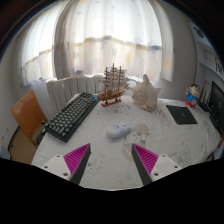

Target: Arrange mouse

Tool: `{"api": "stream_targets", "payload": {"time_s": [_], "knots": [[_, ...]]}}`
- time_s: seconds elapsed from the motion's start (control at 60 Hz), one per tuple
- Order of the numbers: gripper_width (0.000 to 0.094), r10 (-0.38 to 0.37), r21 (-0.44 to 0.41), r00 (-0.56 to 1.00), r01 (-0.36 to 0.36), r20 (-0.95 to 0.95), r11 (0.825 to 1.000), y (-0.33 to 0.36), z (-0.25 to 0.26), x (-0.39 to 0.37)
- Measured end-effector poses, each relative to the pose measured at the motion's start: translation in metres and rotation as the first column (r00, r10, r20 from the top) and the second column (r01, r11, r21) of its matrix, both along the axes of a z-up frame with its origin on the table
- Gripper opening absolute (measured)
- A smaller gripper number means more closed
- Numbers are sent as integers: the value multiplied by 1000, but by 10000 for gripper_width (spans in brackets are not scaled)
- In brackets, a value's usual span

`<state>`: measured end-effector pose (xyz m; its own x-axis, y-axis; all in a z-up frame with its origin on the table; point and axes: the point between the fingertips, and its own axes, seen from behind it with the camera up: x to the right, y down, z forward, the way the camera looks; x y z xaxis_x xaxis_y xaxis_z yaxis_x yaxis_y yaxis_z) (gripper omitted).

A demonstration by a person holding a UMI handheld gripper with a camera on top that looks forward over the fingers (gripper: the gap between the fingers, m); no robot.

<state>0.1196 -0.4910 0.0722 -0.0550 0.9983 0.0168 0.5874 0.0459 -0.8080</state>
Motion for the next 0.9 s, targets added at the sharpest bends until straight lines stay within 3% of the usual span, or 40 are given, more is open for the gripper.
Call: {"api": "stream_targets", "payload": {"time_s": [0.517,0.9], "knots": [[852,1,21,999,-1,39,1000,-2,-73,-99],[862,42,0,997,-42,69,999,-5,-84,-149]]}}
